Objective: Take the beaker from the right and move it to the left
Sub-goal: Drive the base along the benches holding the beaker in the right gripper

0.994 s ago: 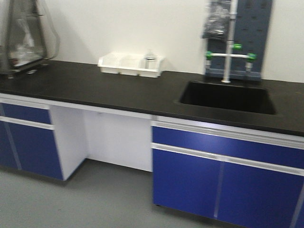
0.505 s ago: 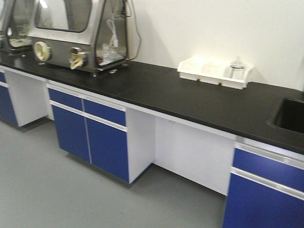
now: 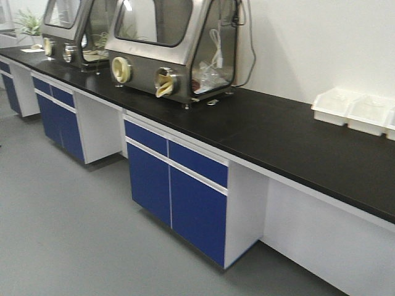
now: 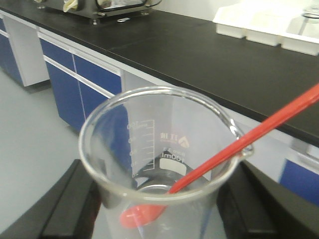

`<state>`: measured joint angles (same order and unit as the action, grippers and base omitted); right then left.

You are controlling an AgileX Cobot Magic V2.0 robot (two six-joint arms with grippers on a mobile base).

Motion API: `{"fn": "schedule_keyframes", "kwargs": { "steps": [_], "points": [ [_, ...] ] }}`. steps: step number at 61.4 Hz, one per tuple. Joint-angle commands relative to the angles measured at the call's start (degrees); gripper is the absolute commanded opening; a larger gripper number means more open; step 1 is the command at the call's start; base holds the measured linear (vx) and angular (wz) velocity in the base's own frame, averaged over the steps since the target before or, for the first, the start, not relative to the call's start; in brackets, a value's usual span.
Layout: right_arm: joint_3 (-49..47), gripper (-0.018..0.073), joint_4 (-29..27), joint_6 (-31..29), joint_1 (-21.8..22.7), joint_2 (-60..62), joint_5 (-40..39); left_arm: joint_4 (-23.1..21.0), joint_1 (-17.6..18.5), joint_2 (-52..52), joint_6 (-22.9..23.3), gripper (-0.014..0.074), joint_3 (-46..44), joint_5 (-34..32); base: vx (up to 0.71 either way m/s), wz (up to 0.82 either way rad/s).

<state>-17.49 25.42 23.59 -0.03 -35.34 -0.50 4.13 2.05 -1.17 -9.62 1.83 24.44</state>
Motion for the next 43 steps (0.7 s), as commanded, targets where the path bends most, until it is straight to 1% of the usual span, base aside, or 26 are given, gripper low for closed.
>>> {"fn": "schedule_keyframes", "kwargs": {
  "steps": [1, 22, 43],
  "points": [
    [-1.8, -0.0003, 0.7, -0.2, 0.3, 0.1, -4.9, 0.0, 0.4, -0.4, 0.1, -0.0006, 1.1, -4.4, 0.41, 0.29],
    [-1.8, -0.0003, 0.7, -0.2, 0.3, 0.1, -4.9, 0.0, 0.4, -0.4, 0.1, -0.0006, 1.1, -4.4, 0.43, 0.21],
    [-1.8, -0.0003, 0.7, -0.2, 0.3, 0.1, -4.9, 0.0, 0.4, -0.4, 0.1, -0.0006, 1.1, -4.4, 0.46, -0.01]
  ]
}}
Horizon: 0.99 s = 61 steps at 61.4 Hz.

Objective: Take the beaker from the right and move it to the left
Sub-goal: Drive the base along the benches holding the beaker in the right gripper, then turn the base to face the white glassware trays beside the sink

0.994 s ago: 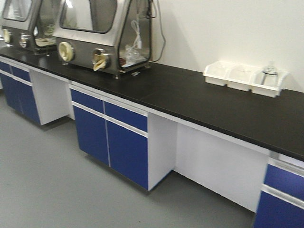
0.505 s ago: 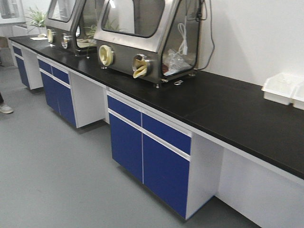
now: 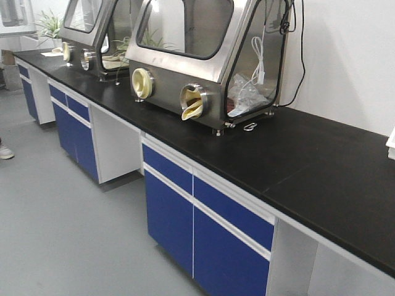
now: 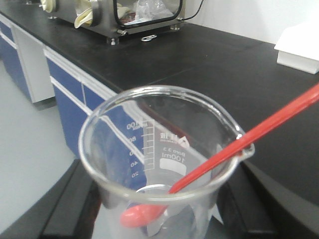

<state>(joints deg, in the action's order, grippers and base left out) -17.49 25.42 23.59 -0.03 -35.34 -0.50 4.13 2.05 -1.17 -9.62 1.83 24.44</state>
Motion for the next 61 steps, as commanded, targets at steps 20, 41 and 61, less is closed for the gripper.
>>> {"fn": "schedule_keyframes", "kwargs": {
  "steps": [20, 41, 61],
  "points": [
    [-1.8, -0.0003, 0.7, -0.2, 0.3, 0.1, -4.9, 0.0, 0.4, -0.4, 0.1, -0.0006, 1.1, -4.4, 0.43, -0.29],
    [-1.8, -0.0003, 0.7, -0.2, 0.3, 0.1, -4.9, 0.0, 0.4, -0.4, 0.1, -0.0006, 1.1, -4.4, 0.33, -0.53],
    [-1.8, -0.0003, 0.7, -0.2, 0.3, 0.1, -4.9, 0.0, 0.4, -0.4, 0.1, -0.0006, 1.1, -4.4, 0.20, -0.74]
  ]
}}
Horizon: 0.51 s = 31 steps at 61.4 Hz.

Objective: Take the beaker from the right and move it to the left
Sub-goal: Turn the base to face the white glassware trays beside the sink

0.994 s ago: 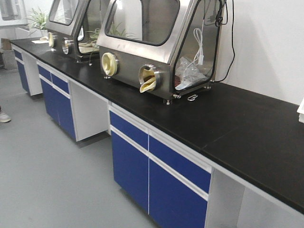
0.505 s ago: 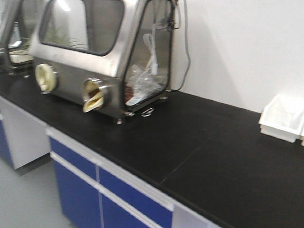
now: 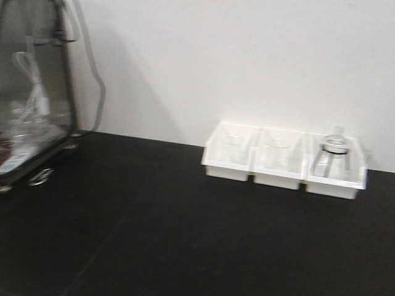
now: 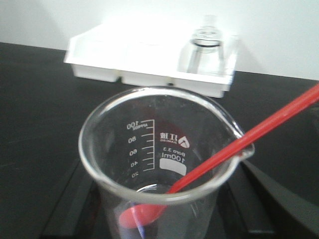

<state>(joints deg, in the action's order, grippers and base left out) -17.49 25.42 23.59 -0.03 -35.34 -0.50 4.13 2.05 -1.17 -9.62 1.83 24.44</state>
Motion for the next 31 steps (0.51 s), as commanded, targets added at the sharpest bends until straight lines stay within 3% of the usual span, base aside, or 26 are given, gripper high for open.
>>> {"fn": "schedule_keyframes", "kwargs": {
  "steps": [1, 17, 31],
  "points": [
    [-1.8, -0.0003, 0.7, -0.2, 0.3, 0.1, -4.9, 0.0, 0.4, -0.4, 0.1, -0.0006, 1.1, -4.4, 0.18, -0.68],
    [-1.8, -0.0003, 0.7, -0.2, 0.3, 0.1, -4.8, 0.0, 0.4, -0.4, 0.1, -0.0006, 1.1, -4.4, 0.17, -0.60],
    [-1.8, -0.0003, 0.7, -0.2, 0.3, 0.1, -4.8, 0.0, 0.4, -0.4, 0.1, -0.0006, 1.1, -4.4, 0.17, -0.39]
  ]
}}
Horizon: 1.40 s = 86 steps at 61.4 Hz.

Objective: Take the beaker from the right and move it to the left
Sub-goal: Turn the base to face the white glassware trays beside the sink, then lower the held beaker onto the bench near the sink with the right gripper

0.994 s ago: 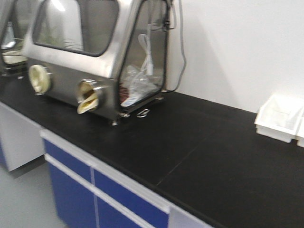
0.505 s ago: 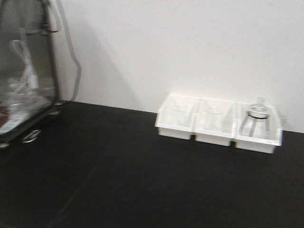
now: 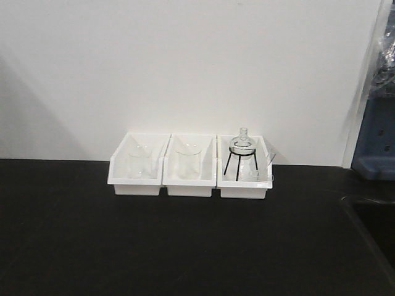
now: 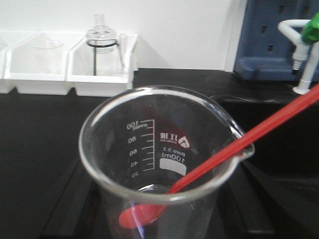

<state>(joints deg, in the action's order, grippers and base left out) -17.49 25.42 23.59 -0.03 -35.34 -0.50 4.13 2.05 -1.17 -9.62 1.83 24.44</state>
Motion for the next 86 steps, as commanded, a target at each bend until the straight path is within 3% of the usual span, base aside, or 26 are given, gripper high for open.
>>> {"fn": "schedule_keyframes", "kwargs": {
  "steps": [1, 56, 75, 86],
  "points": [
    [-1.8, -0.0003, 0.7, -0.2, 0.3, 0.1, -4.8, 0.0, 0.4, -0.4, 0.1, -0.0006, 1.1, -4.4, 0.16, -0.31],
    [-1.8, -0.0003, 0.7, -0.2, 0.3, 0.1, -5.1, 0.0, 0.4, -0.4, 0.1, -0.0006, 1.1, -4.4, 0.04, -0.10],
    [-1.8, -0.0001, 1.6, -1.2, 0.3, -0.9, -20.4, 0.0, 0.4, -0.4, 0.1, -0.0006, 1.1, -4.4, 0.00, 0.00],
    [-1.9, -0.0001, 4.2, -1.6, 0.3, -13.1, -38.3, 0.0, 0.4, -0.4, 0.1, -0.0006, 1.1, -4.4, 0.00, 0.00]
  ]
}}
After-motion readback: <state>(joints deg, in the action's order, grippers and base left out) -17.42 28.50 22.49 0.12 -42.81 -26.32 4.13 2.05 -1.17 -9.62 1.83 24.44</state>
